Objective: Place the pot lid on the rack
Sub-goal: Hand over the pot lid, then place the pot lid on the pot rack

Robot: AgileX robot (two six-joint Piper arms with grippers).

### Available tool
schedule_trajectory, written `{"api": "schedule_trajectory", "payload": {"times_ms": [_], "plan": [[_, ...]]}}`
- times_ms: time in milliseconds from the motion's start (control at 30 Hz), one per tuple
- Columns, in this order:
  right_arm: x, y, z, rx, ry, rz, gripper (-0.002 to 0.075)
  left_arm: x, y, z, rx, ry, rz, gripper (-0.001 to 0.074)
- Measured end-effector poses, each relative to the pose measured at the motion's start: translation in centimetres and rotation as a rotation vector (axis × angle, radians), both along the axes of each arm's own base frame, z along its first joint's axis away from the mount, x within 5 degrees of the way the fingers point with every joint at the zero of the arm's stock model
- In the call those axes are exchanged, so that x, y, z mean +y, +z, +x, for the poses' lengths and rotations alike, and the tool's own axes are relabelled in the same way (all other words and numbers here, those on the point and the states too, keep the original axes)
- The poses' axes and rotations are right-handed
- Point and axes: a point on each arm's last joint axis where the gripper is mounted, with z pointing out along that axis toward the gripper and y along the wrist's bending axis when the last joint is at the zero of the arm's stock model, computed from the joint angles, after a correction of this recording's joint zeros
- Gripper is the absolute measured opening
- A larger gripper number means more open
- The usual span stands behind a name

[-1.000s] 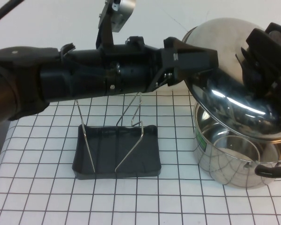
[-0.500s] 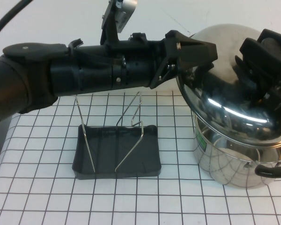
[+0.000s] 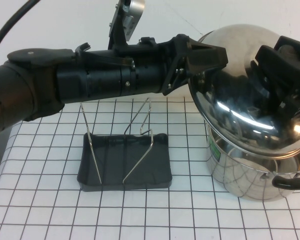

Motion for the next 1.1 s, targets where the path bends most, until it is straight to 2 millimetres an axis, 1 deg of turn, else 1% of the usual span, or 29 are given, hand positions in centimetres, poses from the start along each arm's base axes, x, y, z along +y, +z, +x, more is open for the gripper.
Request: {"api": "schedule_trajectory", "payload": {"times_ms": [367,400,467,533,600,700,900,1000,1100], "plan": [[0.0,0.0,0.0,0.006,-0.002,-0.001,0.0343,0.0,0.0,0.0,-0.028,-0.004,0.006,0.0365],[0.0,-0.1,0.0,0.010,-0.005,-0.004,0.0363,0.0,0.0,-0.1,-0.032,-0.009,0.006,0.0312],[-0.1,-0.3,0.1,0.023,-0.014,-0.012,0.0420,-0.2,0.1,-0.4,-0.044,-0.042,0.005,0.0160],[-0.1,-0.2,0.1,0.018,-0.011,-0.008,0.0484,-0.2,0.2,-0.4,-0.051,-0.052,0.005,0.0074],[0.0,-0.2,0.1,0.015,-0.009,-0.008,0.0531,-0.2,0.1,-0.4,-0.054,-0.054,0.013,0.0034],[0.0,-0.2,0.1,0.015,-0.009,-0.008,0.0557,-0.2,-0.2,-0.3,-0.058,-0.049,0.032,0.0020],[0.0,-0.1,0.1,0.007,-0.004,-0.003,0.0567,-0.3,-0.2,-0.5,-0.058,-0.077,0.027,0.0011],[0.1,0.3,-0.1,-0.027,0.017,0.018,0.0568,-0.5,0.7,-0.6,-0.089,-0.106,0.014,0.0010],[0.2,0.6,-0.3,-0.065,0.039,0.041,0.0566,-0.6,2.4,-0.6,-0.140,-0.126,-0.008,0.0010]]}}
